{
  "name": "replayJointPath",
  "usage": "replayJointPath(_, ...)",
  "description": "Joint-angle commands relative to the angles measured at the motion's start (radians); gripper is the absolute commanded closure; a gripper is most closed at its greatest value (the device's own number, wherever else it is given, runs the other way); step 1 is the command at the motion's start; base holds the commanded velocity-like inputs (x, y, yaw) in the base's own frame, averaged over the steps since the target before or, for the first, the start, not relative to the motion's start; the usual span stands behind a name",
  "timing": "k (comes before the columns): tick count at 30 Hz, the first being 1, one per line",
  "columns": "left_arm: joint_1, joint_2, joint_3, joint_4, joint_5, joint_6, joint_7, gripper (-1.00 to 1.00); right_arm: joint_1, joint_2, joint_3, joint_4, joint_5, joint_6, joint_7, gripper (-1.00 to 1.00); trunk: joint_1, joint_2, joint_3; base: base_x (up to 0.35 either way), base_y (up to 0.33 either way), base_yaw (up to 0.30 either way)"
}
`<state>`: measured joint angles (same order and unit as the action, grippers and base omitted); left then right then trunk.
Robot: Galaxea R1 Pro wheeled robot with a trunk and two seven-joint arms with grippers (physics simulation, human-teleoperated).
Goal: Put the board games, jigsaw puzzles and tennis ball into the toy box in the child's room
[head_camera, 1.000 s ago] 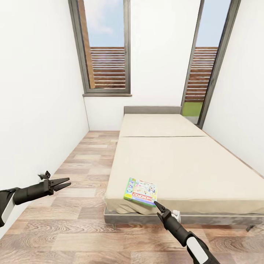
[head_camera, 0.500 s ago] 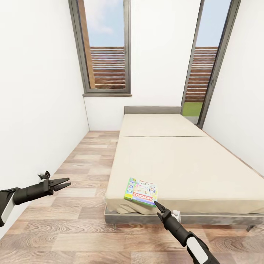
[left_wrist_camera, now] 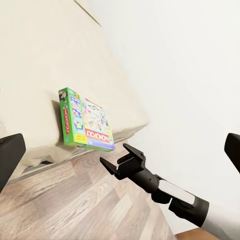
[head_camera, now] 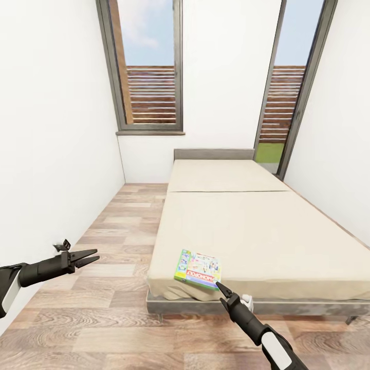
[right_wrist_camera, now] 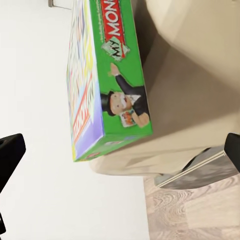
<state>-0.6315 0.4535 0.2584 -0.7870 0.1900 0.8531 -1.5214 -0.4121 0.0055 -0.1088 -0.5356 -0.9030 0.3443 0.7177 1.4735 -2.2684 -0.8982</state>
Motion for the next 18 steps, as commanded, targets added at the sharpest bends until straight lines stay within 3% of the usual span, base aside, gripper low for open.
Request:
replayJointPath(1, 0.000, 0.000, 0.000, 0.000, 0.000, 0.011, -0.003, -1.00, -0.001, 0.001, -0.003, 0.000, -0.007, 0.009, 0.002, -1.00, 0.000, 0.000, -0.001, 0.072, 0.017, 0.000)
replayJointPath(10, 0.000, 0.000, 0.000, 0.000, 0.000, 0.011, -0.004, -1.00, -0.001, 0.001, -0.003, 0.000, -0.007, 0.008, 0.002, -1.00, 0.000, 0.000, -0.001, 0.165, 0.085, 0.000)
replayJointPath(18, 0.000, 0.000, 0.000, 0.000, 0.000, 0.009, -0.005, -1.00, -0.001, 0.001, -0.003, 0.000, -0.007, 0.008, 0.002, -1.00, 0.000, 0.000, -0.001, 0.042, 0.020, 0.000)
